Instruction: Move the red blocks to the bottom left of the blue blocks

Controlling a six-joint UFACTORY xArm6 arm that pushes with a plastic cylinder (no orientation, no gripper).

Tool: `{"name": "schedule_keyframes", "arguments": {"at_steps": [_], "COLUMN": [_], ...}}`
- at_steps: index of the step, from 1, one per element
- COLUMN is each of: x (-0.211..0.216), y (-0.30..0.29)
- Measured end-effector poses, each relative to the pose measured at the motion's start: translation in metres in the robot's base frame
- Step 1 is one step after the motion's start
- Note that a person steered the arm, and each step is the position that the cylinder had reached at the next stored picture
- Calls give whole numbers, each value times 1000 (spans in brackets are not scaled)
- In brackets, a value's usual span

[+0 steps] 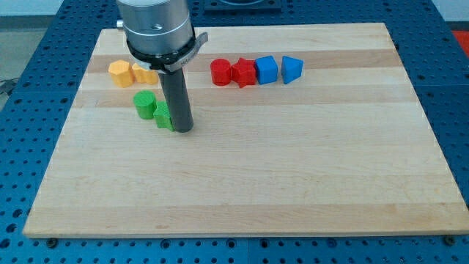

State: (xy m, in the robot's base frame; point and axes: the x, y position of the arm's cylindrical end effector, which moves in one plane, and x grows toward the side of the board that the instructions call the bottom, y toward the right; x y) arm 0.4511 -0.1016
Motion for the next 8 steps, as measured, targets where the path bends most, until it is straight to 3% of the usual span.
{"name": "schedule_keyframes", "arguments": {"at_steps": [4,5,6,8], "x": [-4,-22,-28,-121], "y": [1,41,40,-26]}}
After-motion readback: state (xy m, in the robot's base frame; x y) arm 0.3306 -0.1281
